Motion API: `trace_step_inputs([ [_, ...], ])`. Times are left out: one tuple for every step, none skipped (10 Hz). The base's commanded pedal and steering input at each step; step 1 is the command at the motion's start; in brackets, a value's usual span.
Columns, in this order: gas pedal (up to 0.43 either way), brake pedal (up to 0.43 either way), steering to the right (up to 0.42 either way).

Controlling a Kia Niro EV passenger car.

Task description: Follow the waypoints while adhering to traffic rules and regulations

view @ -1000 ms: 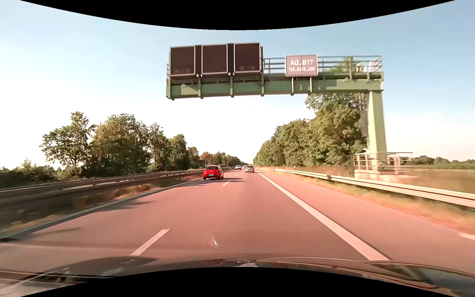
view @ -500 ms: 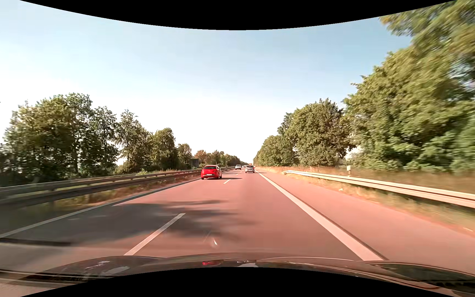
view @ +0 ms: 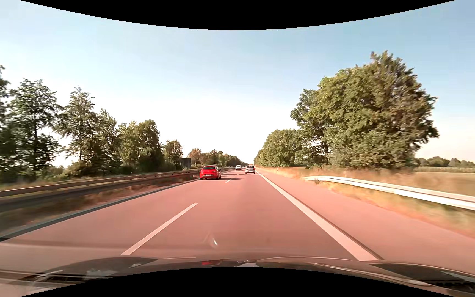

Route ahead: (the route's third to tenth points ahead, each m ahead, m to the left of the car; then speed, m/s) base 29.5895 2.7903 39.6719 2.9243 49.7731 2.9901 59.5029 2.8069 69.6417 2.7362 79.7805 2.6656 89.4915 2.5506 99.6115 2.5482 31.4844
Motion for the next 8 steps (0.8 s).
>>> trace_step_inputs([
  [0.0,0.006,-0.003],
  [0.0,0.006,-0.003],
  [0.0,0.006,-0.002],
  [0.0,0.006,-0.002],
  [0.0,0.006,-0.003],
  [0.0,0.006,-0.002],
  [0.0,0.006,-0.003],
  [0.0,0.006,-0.002],
])
